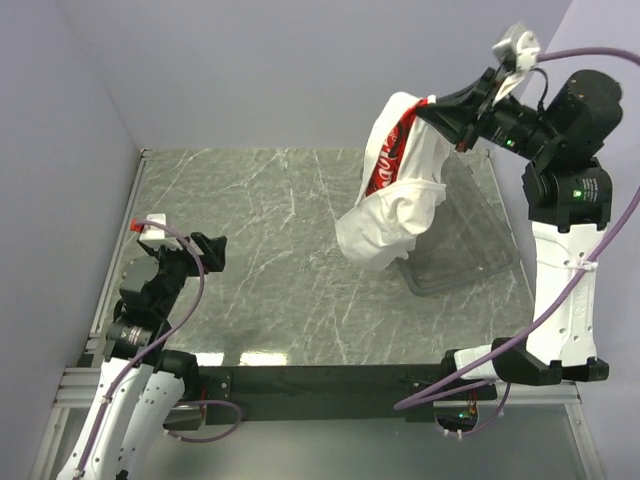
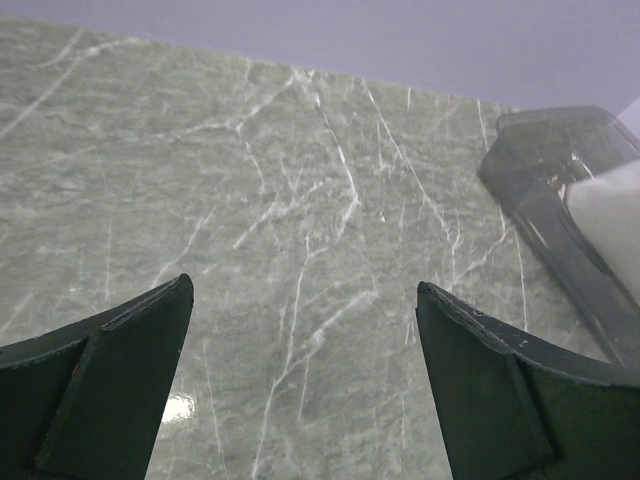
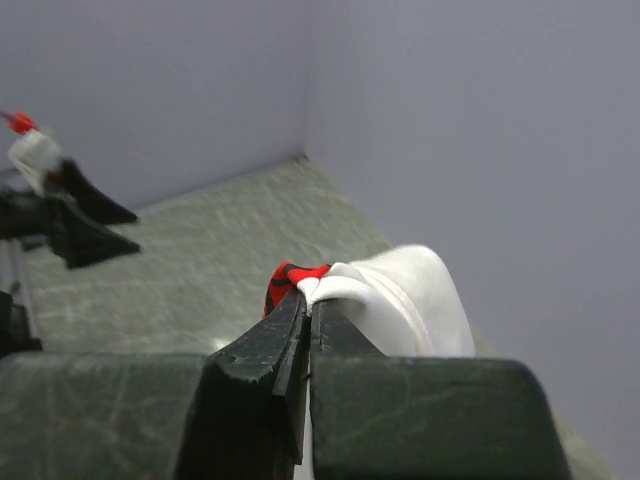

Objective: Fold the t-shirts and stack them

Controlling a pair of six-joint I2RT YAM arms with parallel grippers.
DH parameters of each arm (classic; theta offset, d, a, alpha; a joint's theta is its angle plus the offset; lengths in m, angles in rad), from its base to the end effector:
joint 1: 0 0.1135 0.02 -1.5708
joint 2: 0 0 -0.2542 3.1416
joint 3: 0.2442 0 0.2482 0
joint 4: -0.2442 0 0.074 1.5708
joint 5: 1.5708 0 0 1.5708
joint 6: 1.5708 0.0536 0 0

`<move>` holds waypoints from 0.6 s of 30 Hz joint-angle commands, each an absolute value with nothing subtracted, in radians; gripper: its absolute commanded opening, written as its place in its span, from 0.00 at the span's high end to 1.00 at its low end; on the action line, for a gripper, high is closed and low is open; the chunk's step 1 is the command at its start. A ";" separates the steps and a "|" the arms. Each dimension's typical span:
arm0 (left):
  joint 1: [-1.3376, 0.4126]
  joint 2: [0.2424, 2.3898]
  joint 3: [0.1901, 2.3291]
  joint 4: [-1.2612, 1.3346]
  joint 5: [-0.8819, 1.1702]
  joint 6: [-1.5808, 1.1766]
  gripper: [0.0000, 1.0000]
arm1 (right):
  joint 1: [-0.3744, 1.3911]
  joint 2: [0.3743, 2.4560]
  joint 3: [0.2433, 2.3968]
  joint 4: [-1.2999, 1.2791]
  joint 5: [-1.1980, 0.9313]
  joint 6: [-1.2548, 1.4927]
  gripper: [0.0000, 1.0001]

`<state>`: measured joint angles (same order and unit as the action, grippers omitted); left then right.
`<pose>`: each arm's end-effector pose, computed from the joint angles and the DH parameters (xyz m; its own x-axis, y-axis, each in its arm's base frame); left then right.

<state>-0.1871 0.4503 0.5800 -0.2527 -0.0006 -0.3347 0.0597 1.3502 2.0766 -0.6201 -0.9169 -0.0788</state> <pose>0.1462 -0.0277 0.2991 -0.1748 -0.3012 -0.9374 0.1355 0.9356 -0.3259 0.2077 0.0550 0.5777 0.1705 -0.0378 -0.9846 -0.8132 0.5589 -0.1622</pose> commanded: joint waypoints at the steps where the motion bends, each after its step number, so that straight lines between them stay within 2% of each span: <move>1: -0.190 0.417 0.604 -0.229 -0.049 -0.333 0.01 | 0.093 1.339 2.183 -0.332 -1.068 0.194 1.00; 6: -0.190 0.390 0.601 -0.233 -0.083 -0.337 0.01 | 0.172 1.325 2.158 -0.210 -1.060 0.311 1.00; 13: -0.190 0.383 0.601 -0.235 -0.094 -0.341 0.01 | 0.252 1.289 2.108 -0.244 -1.016 0.275 1.00; 18: -0.189 0.377 0.601 -0.235 -0.095 -0.342 0.01 | 0.319 1.255 1.941 -0.331 -0.956 0.186 1.00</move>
